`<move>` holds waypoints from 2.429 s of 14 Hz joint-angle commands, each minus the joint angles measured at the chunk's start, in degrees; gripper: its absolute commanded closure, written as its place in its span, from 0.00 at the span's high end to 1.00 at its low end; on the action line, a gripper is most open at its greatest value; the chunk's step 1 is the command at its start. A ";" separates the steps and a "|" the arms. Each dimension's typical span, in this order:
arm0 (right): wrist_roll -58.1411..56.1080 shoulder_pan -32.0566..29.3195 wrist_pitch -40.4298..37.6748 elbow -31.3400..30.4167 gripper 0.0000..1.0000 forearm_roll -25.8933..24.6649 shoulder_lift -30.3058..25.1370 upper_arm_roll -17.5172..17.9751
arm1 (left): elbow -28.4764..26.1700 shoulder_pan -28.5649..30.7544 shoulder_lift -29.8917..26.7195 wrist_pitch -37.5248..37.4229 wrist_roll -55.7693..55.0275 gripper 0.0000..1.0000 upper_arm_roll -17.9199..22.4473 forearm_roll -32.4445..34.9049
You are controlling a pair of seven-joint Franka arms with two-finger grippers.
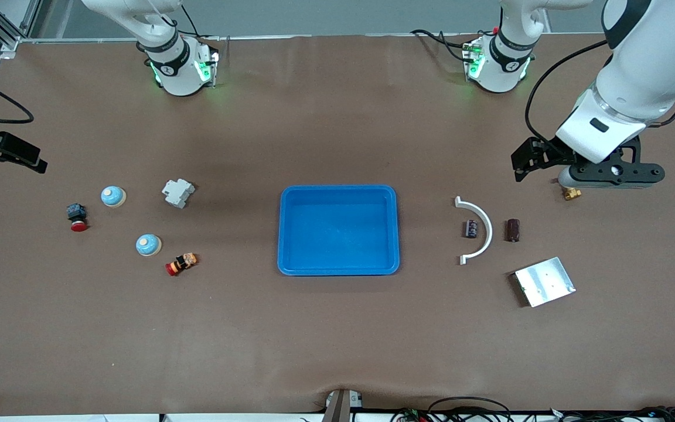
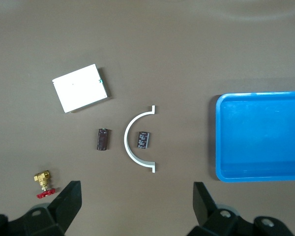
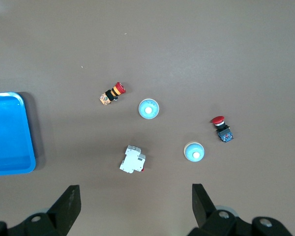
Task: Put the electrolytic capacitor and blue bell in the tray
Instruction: 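Move the left gripper to the capacitor while the right gripper nears the bell, then grasp the capacitor with the left gripper while the right gripper grasps the bell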
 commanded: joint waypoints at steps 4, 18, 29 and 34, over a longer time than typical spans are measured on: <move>-0.17 -0.13 -0.35 0.58 1.00 0.77 0.09 -0.12 | 0.23 0.15 0.20 0.06 -0.62 1.00 -0.32 0.33; -0.70 -1.52 -0.87 0.41 1.00 1.03 0.53 -0.29 | -11.01 -0.02 0.99 4.62 -0.70 1.00 -2.16 1.12; -1.14 -3.46 21.60 -9.16 1.00 0.86 13.96 -0.29 | -33.06 0.68 2.39 29.38 -1.76 1.00 -2.34 1.12; -1.40 -3.21 36.02 -15.66 1.00 0.50 21.71 -0.20 | -35.09 1.21 8.10 35.64 -1.94 1.00 -2.34 1.12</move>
